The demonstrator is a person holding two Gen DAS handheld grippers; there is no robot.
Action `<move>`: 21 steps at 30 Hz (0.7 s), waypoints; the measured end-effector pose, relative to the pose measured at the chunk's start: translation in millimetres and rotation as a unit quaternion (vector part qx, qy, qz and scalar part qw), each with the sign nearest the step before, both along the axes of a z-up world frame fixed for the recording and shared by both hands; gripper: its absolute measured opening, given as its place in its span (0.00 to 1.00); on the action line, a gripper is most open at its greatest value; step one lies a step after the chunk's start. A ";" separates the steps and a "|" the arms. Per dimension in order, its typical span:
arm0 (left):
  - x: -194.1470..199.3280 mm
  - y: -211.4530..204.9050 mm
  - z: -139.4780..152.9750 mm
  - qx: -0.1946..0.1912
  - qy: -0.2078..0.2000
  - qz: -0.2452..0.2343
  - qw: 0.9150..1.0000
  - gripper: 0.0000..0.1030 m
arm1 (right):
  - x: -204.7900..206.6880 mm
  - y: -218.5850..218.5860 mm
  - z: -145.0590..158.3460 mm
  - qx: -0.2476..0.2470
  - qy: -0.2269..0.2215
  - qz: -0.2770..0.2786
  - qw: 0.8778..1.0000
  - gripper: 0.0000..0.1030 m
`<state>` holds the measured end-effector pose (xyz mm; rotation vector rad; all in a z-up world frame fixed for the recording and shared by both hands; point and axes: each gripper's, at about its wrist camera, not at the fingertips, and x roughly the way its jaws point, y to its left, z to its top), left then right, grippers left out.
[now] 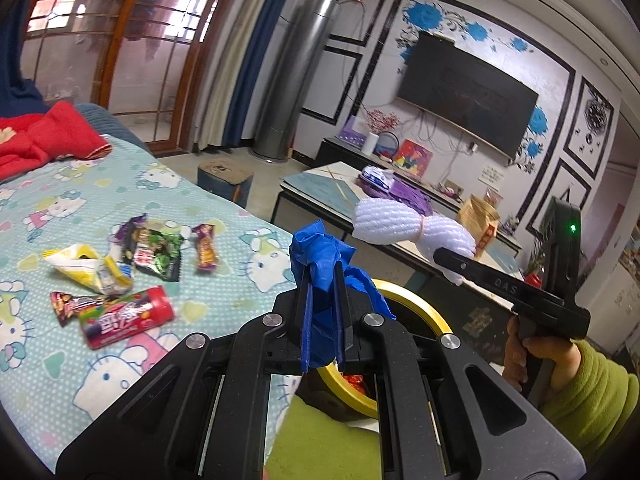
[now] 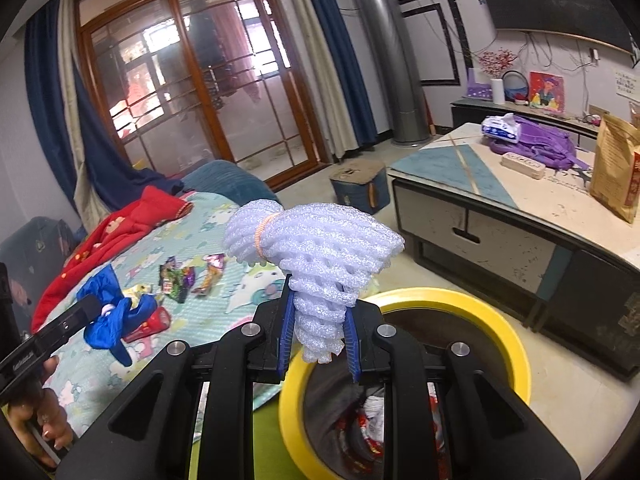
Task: Collect trash
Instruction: 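Lift the blue glove and lavender mesh and carry both over the yellow-rimmed bin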
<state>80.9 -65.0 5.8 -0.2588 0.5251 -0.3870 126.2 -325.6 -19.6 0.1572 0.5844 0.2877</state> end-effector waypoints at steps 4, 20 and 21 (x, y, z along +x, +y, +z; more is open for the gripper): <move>1.8 -11.2 -3.7 0.008 0.003 -0.015 1.000 0.04 | 0.4 -9.7 -5.9 -0.003 0.007 -0.012 1.000 0.20; 7.6 -47.9 -19.5 0.043 0.013 -0.069 0.997 0.04 | 8.1 -28.2 -25.8 -0.013 0.043 -0.039 0.998 0.20; 8.2 -50.2 -21.0 0.046 0.014 -0.072 0.996 0.04 | 8.4 -29.5 -26.3 -0.014 0.044 -0.040 0.998 0.20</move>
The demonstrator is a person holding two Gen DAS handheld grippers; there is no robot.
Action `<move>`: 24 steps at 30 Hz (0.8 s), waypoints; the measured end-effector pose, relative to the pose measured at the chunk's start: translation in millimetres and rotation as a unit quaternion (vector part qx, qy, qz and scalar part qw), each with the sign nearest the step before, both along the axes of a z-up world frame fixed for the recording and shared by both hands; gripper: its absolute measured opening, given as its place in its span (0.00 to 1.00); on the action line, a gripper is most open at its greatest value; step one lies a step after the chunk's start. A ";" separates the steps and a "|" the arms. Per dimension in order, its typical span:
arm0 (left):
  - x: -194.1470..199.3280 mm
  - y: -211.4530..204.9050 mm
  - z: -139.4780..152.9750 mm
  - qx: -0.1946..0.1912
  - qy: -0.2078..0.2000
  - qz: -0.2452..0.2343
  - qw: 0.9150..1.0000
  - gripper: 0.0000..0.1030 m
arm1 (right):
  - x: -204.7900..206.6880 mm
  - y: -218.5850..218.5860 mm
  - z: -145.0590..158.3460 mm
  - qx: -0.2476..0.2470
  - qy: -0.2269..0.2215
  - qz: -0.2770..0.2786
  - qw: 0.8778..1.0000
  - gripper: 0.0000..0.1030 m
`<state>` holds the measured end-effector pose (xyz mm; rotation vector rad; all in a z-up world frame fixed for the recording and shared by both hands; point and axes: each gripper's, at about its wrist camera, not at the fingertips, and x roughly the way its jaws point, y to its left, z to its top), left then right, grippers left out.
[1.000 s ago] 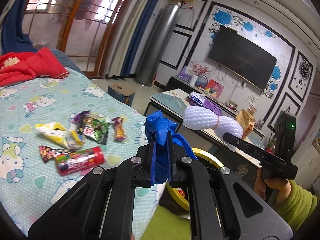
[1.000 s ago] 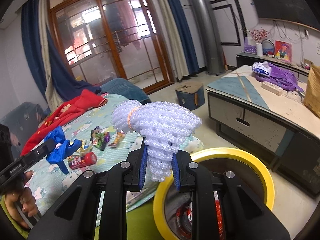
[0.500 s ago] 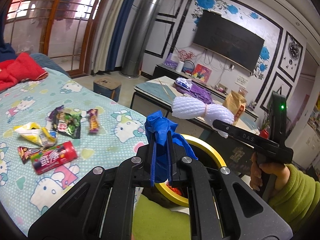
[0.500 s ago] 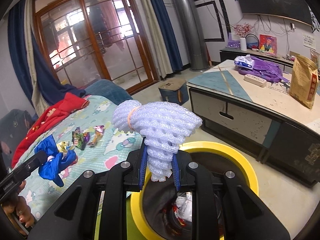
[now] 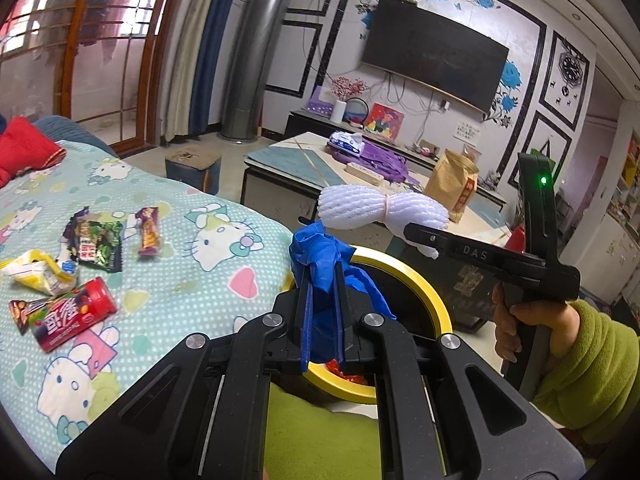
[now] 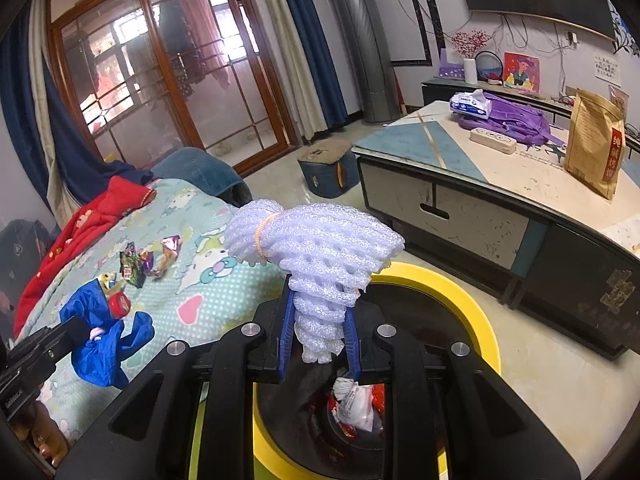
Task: Collect trash
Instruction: 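Lift the blue glove and lavender mesh and carry both over the yellow-rimmed bin, then open both tools to drop the glove and mesh into the bin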
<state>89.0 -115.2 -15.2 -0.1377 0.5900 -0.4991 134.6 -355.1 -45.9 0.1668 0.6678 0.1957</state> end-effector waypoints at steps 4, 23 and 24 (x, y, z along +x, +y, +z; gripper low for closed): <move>1.5 -8.9 -4.4 0.009 0.003 -0.012 1.000 0.04 | 3.1 -4.1 -8.7 -0.006 0.020 -0.009 1.000 0.20; 6.6 -53.9 -39.9 0.063 0.029 -0.075 0.995 0.04 | 18.2 -32.0 -49.7 0.008 0.100 -0.047 0.994 0.21; 6.0 -55.9 -41.8 0.064 0.031 -0.078 0.994 0.04 | 18.4 -33.5 -50.3 0.011 0.101 -0.049 0.994 0.22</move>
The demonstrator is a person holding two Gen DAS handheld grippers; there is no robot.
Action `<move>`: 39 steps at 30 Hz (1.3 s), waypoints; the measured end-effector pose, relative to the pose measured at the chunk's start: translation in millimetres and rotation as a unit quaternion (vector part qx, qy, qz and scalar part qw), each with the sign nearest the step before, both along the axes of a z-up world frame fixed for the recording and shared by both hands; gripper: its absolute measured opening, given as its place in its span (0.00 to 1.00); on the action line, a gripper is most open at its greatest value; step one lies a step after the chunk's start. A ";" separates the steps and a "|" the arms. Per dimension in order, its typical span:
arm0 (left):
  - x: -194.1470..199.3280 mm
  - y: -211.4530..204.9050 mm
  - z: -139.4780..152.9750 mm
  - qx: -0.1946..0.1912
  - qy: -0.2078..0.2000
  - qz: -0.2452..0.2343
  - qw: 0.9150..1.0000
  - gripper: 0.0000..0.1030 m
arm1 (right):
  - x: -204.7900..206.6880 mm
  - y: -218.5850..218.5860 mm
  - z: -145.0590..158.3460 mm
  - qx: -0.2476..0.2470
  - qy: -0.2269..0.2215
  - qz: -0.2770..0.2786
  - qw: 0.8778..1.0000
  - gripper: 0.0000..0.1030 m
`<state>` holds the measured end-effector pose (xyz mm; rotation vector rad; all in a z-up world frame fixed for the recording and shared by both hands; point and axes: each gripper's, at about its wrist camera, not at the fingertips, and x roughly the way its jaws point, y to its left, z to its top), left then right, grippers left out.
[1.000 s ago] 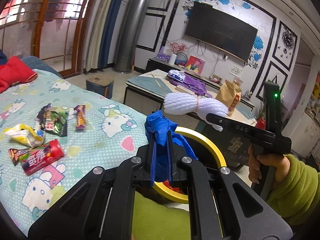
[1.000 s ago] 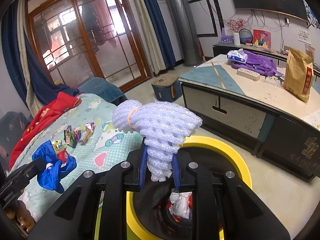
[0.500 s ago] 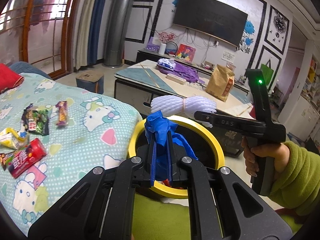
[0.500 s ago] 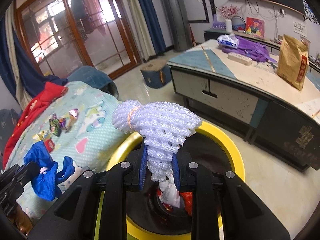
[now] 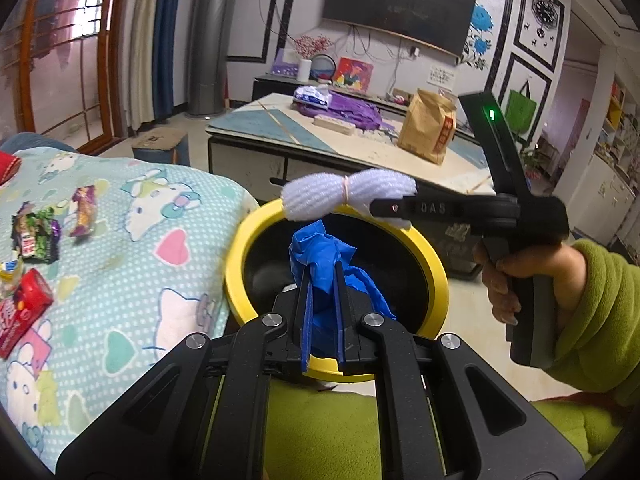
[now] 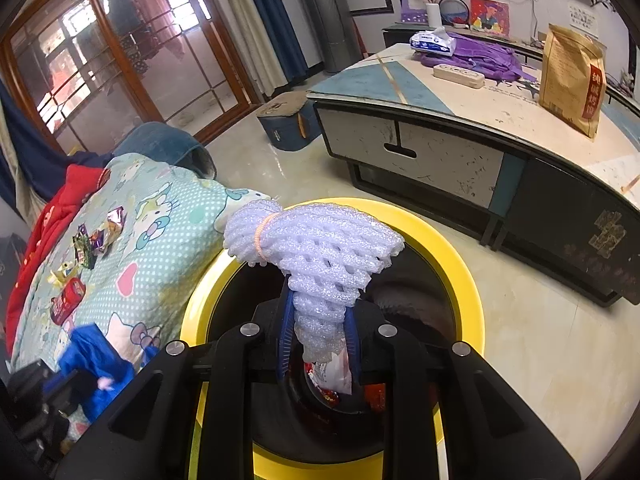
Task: Collect trash
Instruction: 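Open both tools to drop the glove and mesh into the bin, then move both tools back over the candy wrappers on the bed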
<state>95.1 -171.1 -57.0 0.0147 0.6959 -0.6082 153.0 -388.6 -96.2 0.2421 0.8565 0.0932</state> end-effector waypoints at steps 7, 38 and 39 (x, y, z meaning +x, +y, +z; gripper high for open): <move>10.0 -11.5 -10.2 0.003 0.015 -0.015 1.000 0.04 | 2.0 -6.4 -2.1 0.007 0.006 -0.011 1.000 0.23; 25.0 6.9 -2.7 -0.045 0.007 0.029 0.999 0.82 | -0.6 -9.0 5.5 0.011 -0.013 -0.038 0.999 0.55; 25.2 8.9 -1.4 -0.047 0.006 0.033 0.998 0.86 | -1.0 -7.9 6.6 0.010 -0.016 -0.035 0.999 0.55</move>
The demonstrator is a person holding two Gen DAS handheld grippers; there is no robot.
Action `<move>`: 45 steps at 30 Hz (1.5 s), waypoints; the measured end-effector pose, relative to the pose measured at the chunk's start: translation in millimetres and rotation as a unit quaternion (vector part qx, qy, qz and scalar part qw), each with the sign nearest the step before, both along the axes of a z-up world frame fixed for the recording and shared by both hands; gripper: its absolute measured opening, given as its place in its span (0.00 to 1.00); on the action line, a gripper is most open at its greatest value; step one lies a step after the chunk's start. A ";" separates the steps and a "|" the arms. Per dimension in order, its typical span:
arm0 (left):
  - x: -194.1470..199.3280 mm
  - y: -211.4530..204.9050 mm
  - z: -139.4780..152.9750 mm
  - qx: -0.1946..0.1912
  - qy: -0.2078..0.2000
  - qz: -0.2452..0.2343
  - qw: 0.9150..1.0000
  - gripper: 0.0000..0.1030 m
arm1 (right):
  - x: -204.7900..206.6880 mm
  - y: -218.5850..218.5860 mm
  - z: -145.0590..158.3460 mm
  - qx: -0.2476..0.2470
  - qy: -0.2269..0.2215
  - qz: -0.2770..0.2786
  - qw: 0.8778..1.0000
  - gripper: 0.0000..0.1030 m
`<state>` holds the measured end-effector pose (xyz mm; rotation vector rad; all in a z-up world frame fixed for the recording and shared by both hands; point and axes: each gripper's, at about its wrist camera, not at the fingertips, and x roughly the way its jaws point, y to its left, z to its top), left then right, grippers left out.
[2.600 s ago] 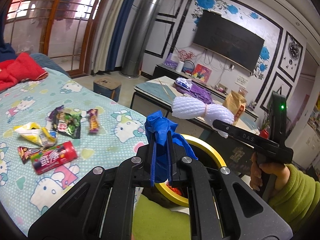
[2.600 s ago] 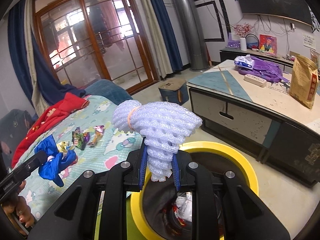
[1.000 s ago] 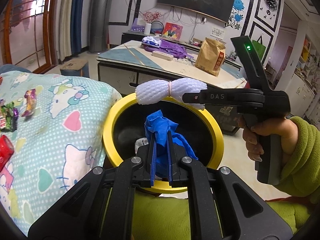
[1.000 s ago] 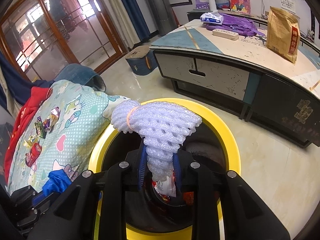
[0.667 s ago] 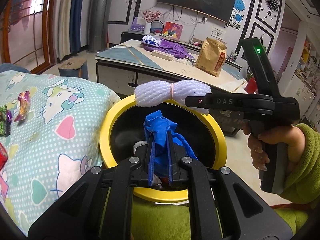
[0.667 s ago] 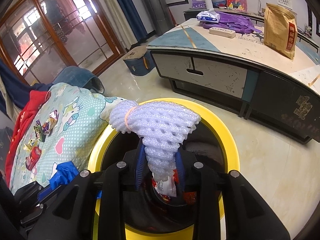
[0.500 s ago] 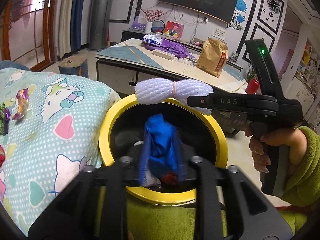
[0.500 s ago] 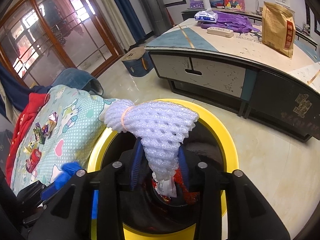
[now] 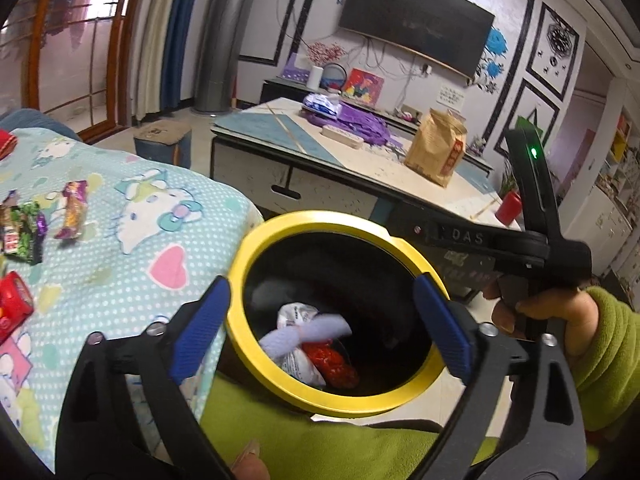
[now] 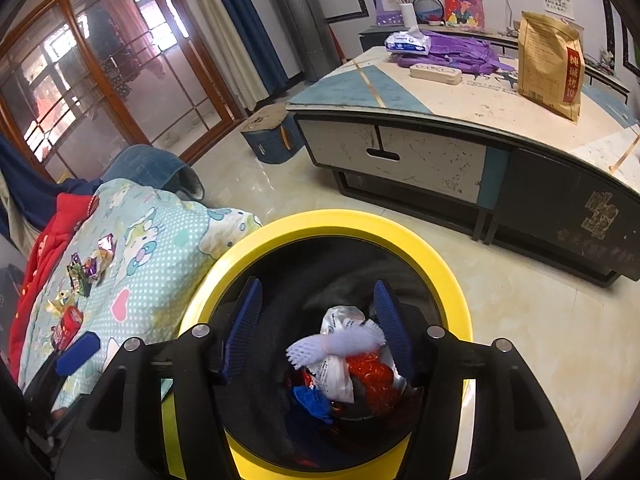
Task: Collect trash
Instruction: 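Move both tools back over the candy wrappers on the bed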
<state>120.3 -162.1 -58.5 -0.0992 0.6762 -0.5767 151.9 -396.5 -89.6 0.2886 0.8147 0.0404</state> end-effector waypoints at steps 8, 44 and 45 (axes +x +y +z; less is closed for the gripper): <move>-1.7 21.7 12.9 -0.006 -0.014 0.043 0.999 0.89 | -5.1 13.8 12.0 -0.006 -0.028 0.022 0.999 0.59; -14.1 130.5 52.8 -0.054 -0.068 0.203 0.975 0.89 | -33.3 101.5 64.6 -0.020 -0.126 0.133 0.983 0.65; -13.8 133.6 53.1 -0.055 -0.069 0.207 0.974 0.89 | -33.4 103.4 65.5 -0.021 -0.128 0.135 0.982 0.65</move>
